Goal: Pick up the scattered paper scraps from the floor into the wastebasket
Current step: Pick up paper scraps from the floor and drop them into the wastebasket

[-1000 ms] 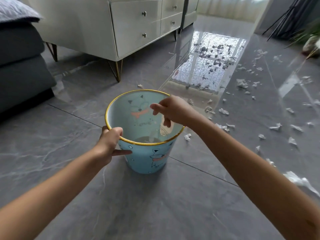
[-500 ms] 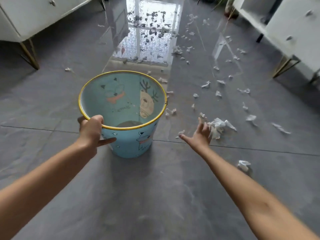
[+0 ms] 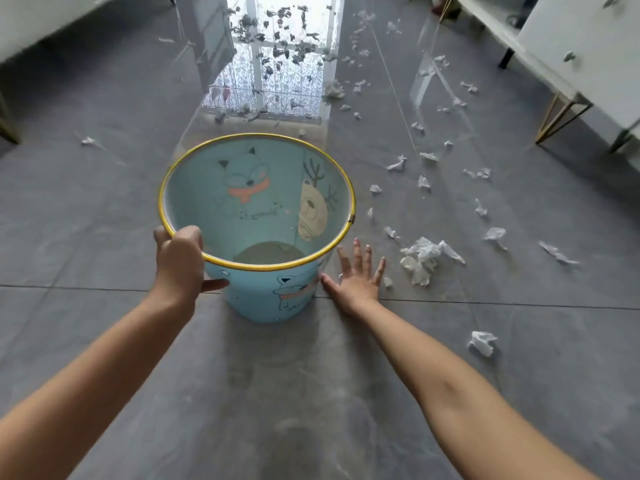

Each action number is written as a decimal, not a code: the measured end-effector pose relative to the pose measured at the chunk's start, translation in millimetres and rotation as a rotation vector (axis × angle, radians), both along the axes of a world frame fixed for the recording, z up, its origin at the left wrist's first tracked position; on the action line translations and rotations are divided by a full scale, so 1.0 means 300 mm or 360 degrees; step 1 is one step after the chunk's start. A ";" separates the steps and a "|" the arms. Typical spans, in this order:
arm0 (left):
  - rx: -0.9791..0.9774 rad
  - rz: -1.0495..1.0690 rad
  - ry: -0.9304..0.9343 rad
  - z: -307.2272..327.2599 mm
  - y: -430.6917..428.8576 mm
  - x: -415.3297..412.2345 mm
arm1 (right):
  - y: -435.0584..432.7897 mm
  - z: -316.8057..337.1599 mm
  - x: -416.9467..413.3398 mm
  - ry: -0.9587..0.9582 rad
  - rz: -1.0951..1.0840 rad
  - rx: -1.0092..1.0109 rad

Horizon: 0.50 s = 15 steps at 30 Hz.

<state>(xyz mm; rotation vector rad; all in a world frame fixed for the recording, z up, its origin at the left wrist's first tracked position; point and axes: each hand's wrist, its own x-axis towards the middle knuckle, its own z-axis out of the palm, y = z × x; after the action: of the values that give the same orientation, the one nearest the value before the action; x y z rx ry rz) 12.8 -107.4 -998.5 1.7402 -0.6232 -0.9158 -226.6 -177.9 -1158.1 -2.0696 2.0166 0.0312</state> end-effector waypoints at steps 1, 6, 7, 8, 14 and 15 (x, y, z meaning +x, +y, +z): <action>-0.0003 0.0000 0.0001 0.000 -0.013 -0.006 | -0.024 -0.005 -0.020 -0.0013 -0.0041 -0.0026; -0.0026 -0.0016 0.0025 0.003 -0.056 -0.048 | -0.103 -0.009 -0.217 0.0012 -0.0466 -0.0162; -0.0031 -0.0022 0.0021 0.002 -0.064 -0.053 | -0.114 -0.007 -0.262 0.0066 -0.0522 -0.0150; -0.0039 -0.0034 0.0021 0.002 -0.073 -0.057 | -0.125 -0.004 -0.308 0.0113 -0.0563 -0.0119; -0.0081 -0.0084 -0.0008 0.000 -0.100 -0.068 | -0.123 0.003 -0.465 0.0237 -0.0541 -0.0213; -0.0082 -0.0089 0.0002 0.000 -0.100 -0.067 | -0.109 0.001 -0.464 0.0212 -0.0509 -0.0285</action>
<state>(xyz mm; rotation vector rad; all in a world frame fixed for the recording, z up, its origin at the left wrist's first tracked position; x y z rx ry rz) -7.4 -137.5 -998.5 1.6838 -0.6918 -0.9316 -365.9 -210.7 -1157.9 -1.8583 2.4924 -0.0743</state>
